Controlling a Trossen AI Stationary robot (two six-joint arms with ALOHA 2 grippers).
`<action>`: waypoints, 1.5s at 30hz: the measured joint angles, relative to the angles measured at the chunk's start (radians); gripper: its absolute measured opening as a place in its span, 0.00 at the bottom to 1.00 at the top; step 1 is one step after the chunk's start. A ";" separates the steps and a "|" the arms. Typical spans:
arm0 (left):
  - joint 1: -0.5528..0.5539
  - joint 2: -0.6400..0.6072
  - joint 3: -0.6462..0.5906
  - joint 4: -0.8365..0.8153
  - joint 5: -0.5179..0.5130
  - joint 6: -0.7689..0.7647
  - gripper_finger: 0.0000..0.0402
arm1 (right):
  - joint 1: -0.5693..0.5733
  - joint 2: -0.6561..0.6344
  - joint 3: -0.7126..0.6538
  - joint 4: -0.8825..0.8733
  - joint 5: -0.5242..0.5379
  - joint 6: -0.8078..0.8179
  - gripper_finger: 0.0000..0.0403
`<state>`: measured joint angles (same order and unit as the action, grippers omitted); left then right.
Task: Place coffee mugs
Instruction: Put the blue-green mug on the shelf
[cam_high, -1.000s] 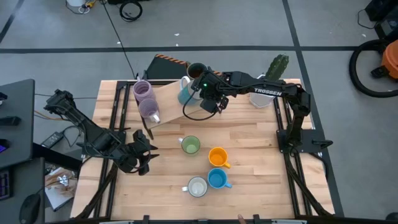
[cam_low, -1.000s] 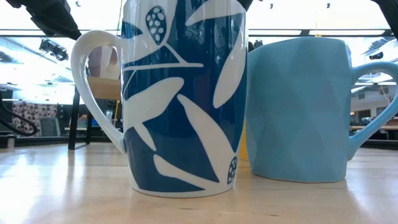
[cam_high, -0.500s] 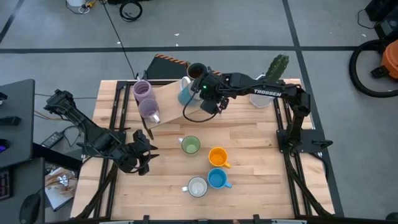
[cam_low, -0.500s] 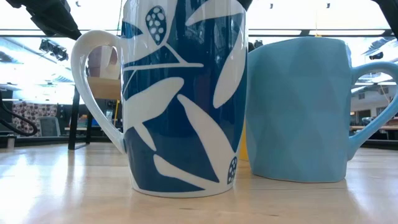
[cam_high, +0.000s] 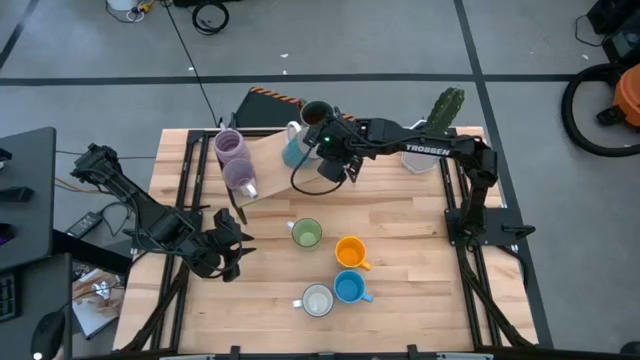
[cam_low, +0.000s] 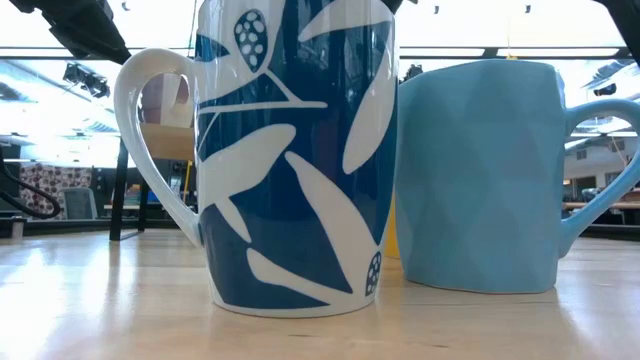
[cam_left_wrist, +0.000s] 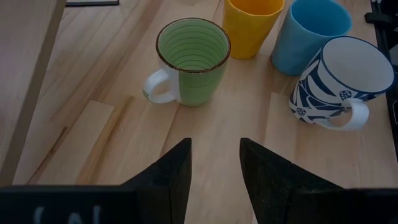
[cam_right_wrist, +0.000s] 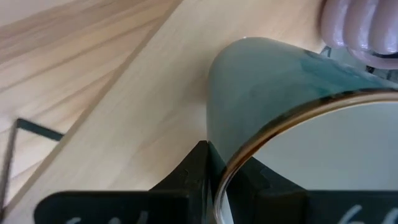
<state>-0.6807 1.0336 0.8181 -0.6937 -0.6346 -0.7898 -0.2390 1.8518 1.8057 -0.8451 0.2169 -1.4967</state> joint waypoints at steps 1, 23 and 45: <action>0.000 0.000 0.000 0.000 0.000 0.000 0.35 | 0.000 0.001 0.000 0.007 0.000 0.000 0.11; 0.000 0.000 0.000 0.000 0.000 0.000 0.35 | 0.000 -0.003 0.002 0.069 0.008 0.009 0.23; 0.000 0.000 0.000 0.000 0.000 0.000 0.35 | 0.001 -0.003 0.002 0.152 -0.012 0.012 0.34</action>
<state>-0.6809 1.0336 0.8181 -0.6936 -0.6342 -0.7902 -0.2382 1.8488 1.8080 -0.6931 0.2050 -1.4848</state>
